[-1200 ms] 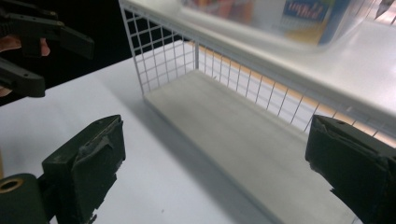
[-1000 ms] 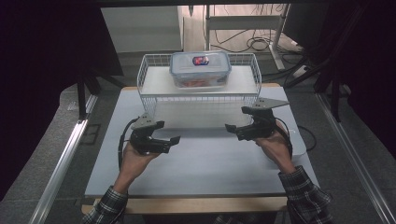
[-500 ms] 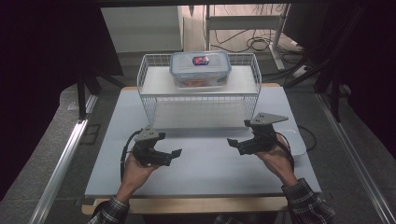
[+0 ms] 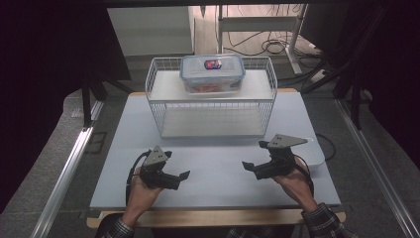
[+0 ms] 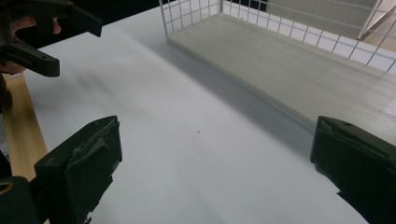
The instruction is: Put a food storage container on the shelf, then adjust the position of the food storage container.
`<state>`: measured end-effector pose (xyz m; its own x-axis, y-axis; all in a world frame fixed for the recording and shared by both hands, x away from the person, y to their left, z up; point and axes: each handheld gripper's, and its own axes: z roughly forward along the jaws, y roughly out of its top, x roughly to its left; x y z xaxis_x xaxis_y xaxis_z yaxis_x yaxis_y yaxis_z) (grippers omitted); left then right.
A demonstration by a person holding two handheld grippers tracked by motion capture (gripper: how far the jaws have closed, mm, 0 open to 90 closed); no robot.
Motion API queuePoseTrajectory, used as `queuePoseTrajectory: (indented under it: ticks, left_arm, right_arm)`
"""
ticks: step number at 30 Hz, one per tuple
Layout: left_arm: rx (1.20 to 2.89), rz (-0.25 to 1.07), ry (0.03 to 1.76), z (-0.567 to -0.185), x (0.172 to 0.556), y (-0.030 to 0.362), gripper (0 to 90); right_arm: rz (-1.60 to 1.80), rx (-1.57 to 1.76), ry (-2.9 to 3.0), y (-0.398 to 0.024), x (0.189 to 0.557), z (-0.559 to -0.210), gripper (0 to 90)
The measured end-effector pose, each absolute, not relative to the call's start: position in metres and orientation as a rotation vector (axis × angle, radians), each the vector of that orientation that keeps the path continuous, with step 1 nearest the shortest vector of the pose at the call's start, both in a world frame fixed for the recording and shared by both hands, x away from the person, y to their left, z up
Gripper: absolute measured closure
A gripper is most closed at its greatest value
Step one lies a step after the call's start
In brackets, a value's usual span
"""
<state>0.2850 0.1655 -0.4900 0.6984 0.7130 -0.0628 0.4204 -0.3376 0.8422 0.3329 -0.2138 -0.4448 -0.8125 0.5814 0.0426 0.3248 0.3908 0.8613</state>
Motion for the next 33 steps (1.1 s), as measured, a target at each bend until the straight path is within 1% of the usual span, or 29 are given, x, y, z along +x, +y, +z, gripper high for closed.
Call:
queuePoseTrajectory:
  ticks: [7, 12, 16, 18, 23, 24, 31, 32, 33]
  left_arm:
    - [2.063, 0.452, 0.84, -0.501, 0.276, 0.159, 3.1]
    - [2.11, 0.434, 0.826, -0.51, 0.272, 0.156, 3.0]
    - [2.112, 0.441, 0.822, -0.512, 0.271, 0.158, 3.0]
    - [2.093, 0.441, 0.824, -0.511, 0.271, 0.16, 2.9]
    - [2.033, 0.381, 0.856, -0.512, 0.274, 0.163, 2.7]
    - [2.022, 0.372, 0.86, -0.512, 0.274, 0.165, 2.8]
    - [2.028, 0.38, 0.853, -0.512, 0.275, 0.164, 2.8]
    - [2.032, 0.376, 0.852, -0.513, 0.275, 0.164, 3.0]
    - [2.032, 0.373, 0.853, -0.513, 0.275, 0.164, 3.2]
  right_arm:
    - [1.327, 0.771, 2.416, -0.212, 0.324, -0.462, 1.6]
    - [1.298, 0.77, 2.438, -0.211, 0.32, -0.471, 1.6]
    - [1.257, 0.764, 2.469, -0.21, 0.32, -0.479, 1.7]
    - [1.259, 0.778, 2.463, -0.21, 0.321, -0.479, 1.8]
    - [1.205, 0.825, 2.424, -0.214, 0.323, -0.473, 0.0]
    - [1.177, 0.876, 2.39, -0.218, 0.324, -0.469, 0.0]
    - [1.146, 0.946, 2.336, -0.233, 0.329, -0.454, 0.3]
    - [1.099, 0.981, 2.306, -0.243, 0.332, -0.45, 7.8]
    - [1.092, 1.004, 2.304, -0.247, 0.334, -0.449, 11.1]
